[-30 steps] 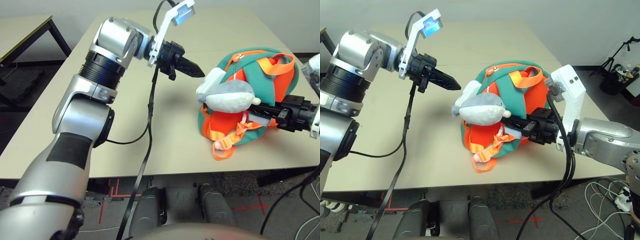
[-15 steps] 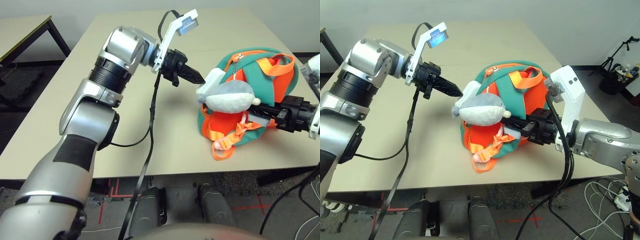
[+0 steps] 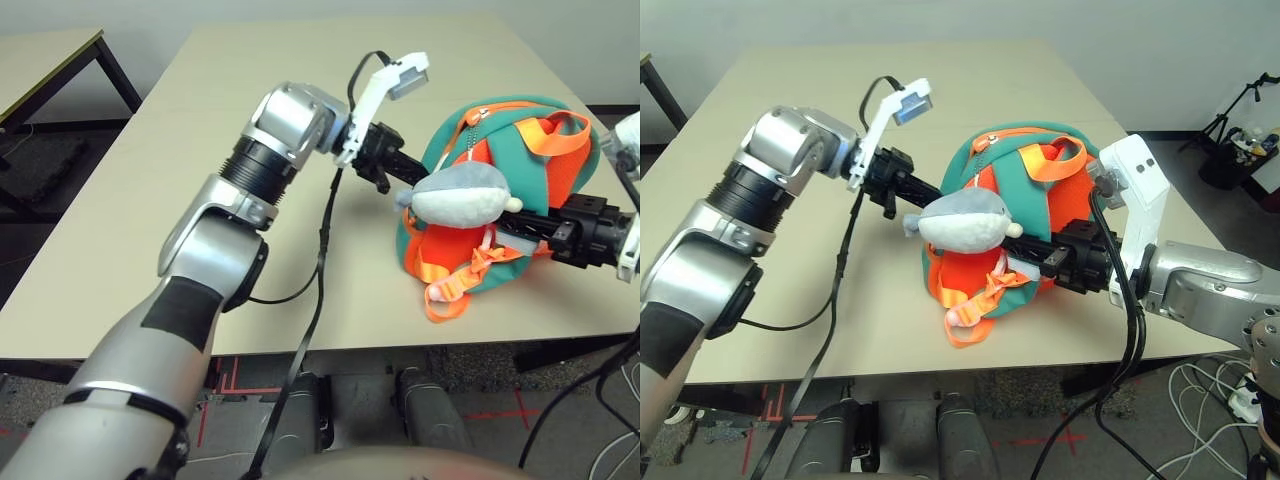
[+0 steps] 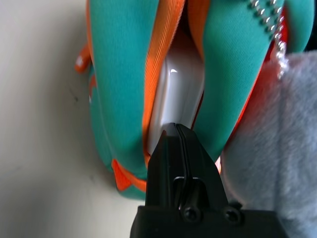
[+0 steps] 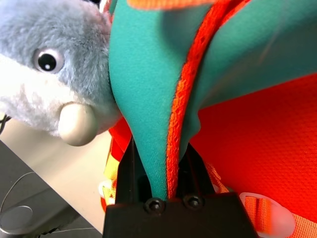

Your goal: Put the pencil case into the backpack and zip it.

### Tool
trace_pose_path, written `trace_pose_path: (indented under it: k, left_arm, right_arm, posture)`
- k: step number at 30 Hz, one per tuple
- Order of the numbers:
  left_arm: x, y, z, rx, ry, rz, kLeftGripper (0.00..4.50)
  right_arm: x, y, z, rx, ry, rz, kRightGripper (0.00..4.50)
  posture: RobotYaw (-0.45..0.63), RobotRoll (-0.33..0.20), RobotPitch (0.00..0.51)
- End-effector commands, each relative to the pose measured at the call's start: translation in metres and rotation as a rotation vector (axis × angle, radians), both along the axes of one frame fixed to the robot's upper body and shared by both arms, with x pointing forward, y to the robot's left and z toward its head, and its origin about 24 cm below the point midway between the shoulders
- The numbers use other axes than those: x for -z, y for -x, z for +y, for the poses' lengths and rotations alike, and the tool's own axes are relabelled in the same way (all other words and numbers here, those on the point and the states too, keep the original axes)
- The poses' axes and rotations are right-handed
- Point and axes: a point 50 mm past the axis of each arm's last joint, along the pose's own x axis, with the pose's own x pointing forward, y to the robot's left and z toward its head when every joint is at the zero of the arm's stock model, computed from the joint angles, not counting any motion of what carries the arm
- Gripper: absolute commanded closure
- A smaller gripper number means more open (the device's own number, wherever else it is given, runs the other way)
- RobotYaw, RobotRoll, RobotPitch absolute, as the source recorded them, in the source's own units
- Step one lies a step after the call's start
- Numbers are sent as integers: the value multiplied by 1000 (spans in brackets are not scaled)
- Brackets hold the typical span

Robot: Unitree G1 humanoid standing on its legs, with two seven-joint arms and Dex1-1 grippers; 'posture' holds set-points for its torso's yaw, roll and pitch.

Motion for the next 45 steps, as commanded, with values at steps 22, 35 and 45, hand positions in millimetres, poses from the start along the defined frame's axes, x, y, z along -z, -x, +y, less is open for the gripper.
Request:
trace_pose_path:
  k: [22,35,45]
  left_arm:
    - [-99,16,60,-5,141,-250,2256]
    - [-82,43,51,221,-8,-457,0]
    - [-64,53,27,346,-45,-443,0]
  right_arm:
    - [-1,-1,2,-21,-5,-13,4308]
    - [-1,-8,3,-32,-15,-19,4308]
    - [-1,-8,3,-32,-16,-19,4308]
  posture:
    - [-133,0,58]
    - [-110,0,59]
    - [-131,0,71]
